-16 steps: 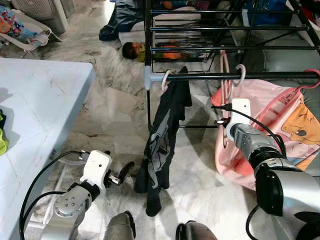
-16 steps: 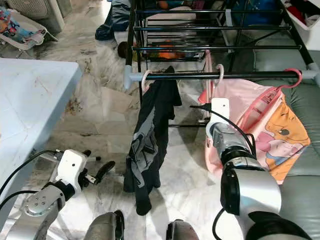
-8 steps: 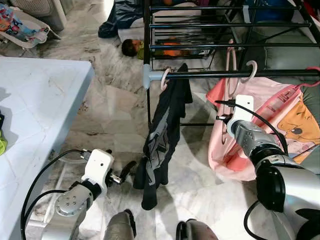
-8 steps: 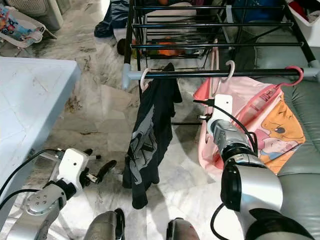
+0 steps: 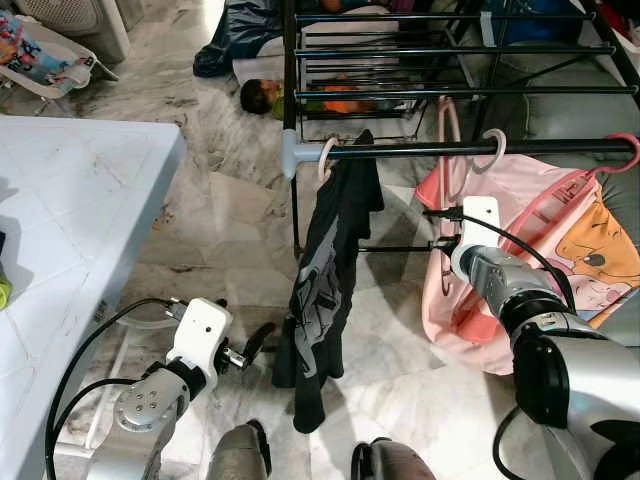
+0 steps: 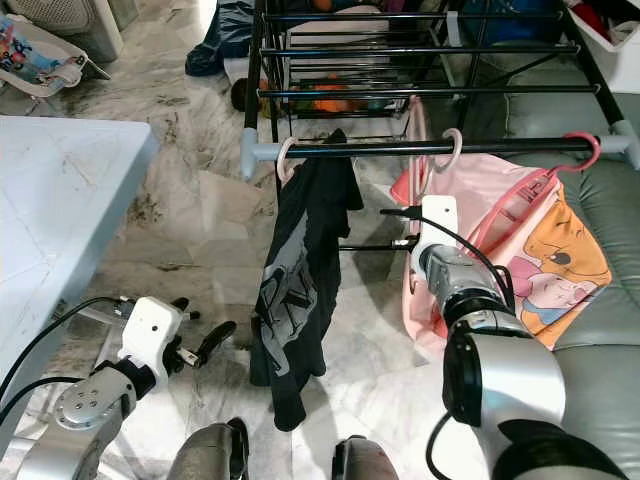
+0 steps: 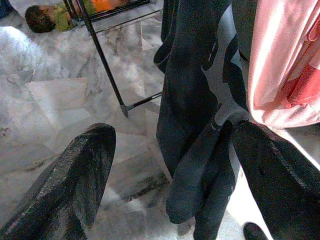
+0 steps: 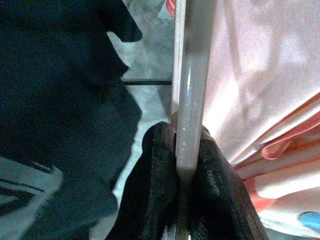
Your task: Hang hanger
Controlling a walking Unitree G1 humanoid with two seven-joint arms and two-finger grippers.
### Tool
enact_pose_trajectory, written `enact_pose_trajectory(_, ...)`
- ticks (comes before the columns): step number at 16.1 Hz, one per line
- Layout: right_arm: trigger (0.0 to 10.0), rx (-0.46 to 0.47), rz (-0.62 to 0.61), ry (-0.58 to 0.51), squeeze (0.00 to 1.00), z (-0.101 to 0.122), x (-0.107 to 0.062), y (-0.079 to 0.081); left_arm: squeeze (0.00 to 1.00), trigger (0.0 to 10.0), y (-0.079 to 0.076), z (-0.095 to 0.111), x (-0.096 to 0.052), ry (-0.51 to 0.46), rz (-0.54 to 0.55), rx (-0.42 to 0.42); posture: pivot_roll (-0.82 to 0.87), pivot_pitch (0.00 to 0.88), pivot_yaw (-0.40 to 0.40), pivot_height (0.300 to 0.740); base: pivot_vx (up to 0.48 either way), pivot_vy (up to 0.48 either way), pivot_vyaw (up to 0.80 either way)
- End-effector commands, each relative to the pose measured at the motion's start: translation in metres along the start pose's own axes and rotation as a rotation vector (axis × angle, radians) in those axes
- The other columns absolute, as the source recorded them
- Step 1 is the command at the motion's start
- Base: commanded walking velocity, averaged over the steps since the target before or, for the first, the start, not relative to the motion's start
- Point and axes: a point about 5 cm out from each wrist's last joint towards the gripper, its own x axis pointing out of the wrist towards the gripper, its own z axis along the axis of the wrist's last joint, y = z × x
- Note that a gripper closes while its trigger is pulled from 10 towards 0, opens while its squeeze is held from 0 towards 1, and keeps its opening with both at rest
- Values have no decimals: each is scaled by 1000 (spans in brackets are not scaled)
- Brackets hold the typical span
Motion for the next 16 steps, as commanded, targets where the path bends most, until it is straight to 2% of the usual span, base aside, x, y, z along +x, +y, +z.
enact_pose_trajectory(1,10000,-40,11,115,0,-29,1,2,0,10000,0,-3,1,22,3,1,121,143,0,740,0,0,0)
enact_pose_trajectory(4,10000,-66,43,136,0,-35,0,1,0,10000,0,-5,1,27,3,4,120,136,1,740,0,0,0)
enact_pose_trajectory(6,10000,-117,36,147,1000,-45,-1,-2,0,10000,1,-5,3,27,6,4,114,126,-2,740,0,0,0)
enact_pose_trajectory(11,10000,-183,1,79,1000,-42,-3,-14,0,10000,0,-3,15,16,-2,9,83,82,2,740,0,0,0)
enact_pose_trajectory(12,10000,-169,-3,59,1000,-41,-3,-14,0,10000,0,-3,16,13,-3,10,73,70,0,740,0,0,0)
enact_pose_trajectory(14,10000,-146,26,22,1000,-47,-4,-12,0,10000,-3,-1,25,-5,-6,10,47,33,-6,740,0,0,0)
enact_pose_trajectory(16,10000,-104,41,11,1000,-68,-9,-10,0,10000,-6,-2,30,-14,-1,-9,19,9,2,740,0,0,0)
